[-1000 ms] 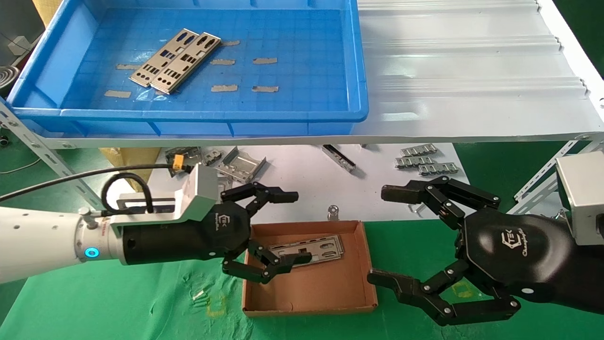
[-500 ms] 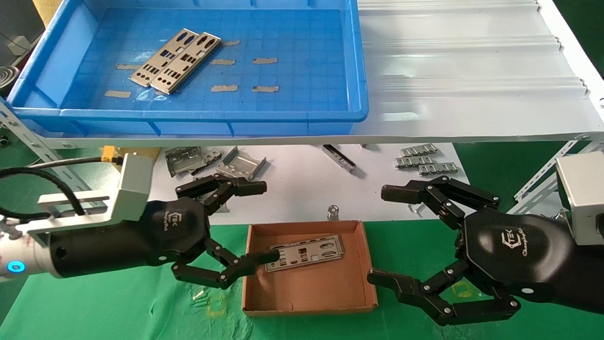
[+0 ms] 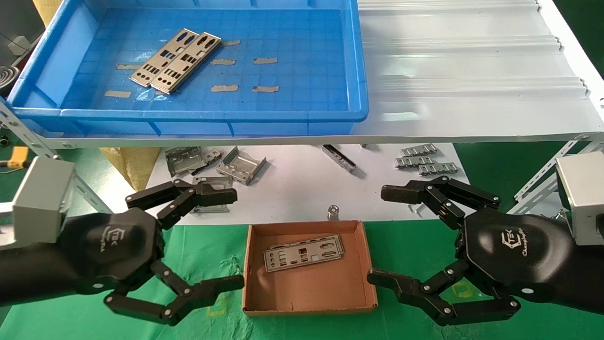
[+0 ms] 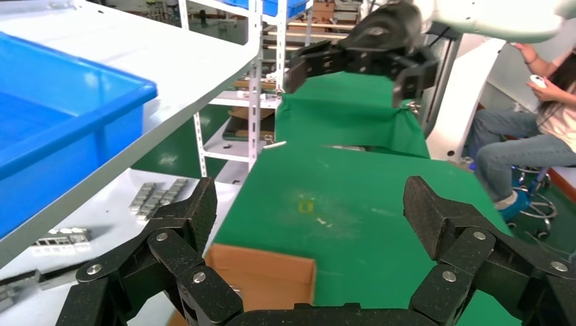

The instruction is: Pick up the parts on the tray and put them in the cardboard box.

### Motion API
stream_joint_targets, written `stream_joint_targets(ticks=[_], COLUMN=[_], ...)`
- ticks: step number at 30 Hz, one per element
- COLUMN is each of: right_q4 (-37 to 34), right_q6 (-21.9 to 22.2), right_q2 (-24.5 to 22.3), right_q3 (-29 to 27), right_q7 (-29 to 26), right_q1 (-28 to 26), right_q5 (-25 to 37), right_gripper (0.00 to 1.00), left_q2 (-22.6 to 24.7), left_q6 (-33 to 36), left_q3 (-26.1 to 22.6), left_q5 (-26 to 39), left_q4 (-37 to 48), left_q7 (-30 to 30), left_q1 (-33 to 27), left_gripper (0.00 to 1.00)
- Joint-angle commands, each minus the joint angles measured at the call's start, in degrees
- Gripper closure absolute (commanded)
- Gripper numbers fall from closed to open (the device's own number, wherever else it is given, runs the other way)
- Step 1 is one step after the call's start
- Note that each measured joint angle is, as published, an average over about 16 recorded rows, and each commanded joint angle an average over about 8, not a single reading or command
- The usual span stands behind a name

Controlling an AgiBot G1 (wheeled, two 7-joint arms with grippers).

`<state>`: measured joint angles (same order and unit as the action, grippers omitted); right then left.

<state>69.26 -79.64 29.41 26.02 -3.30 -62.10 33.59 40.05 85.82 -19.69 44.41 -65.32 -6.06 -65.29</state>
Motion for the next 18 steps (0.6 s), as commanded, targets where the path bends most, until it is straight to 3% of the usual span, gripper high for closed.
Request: stream_joint_targets(ticks=[1, 9, 18], right_q4=[0.0, 0.0, 0.0], right_q6=[0.0, 0.0, 0.0], right_q2=[0.0, 0.0, 0.0], right_q3=[0.0, 0.0, 0.0], right_q7=[0.0, 0.0, 0.0], right_q1=[0.0, 0.0, 0.0], right_q5=[0.0, 0.0, 0.0], right_gripper=[0.00, 0.00, 0.00], left_q2=[-1.3, -5.5, -5.9], left_q6=[0.0, -0.1, -0.1], left_q3=[0.9, 4.0, 4.3], left_q5=[-0.7, -2.8, -3.2], left_q4=[-2.1, -9.0, -9.6], left_q7=[-1.2, -4.9, -5.1], left_q1=[1.0, 4.0, 4.4], left_gripper=[0.00, 0.00, 0.00])
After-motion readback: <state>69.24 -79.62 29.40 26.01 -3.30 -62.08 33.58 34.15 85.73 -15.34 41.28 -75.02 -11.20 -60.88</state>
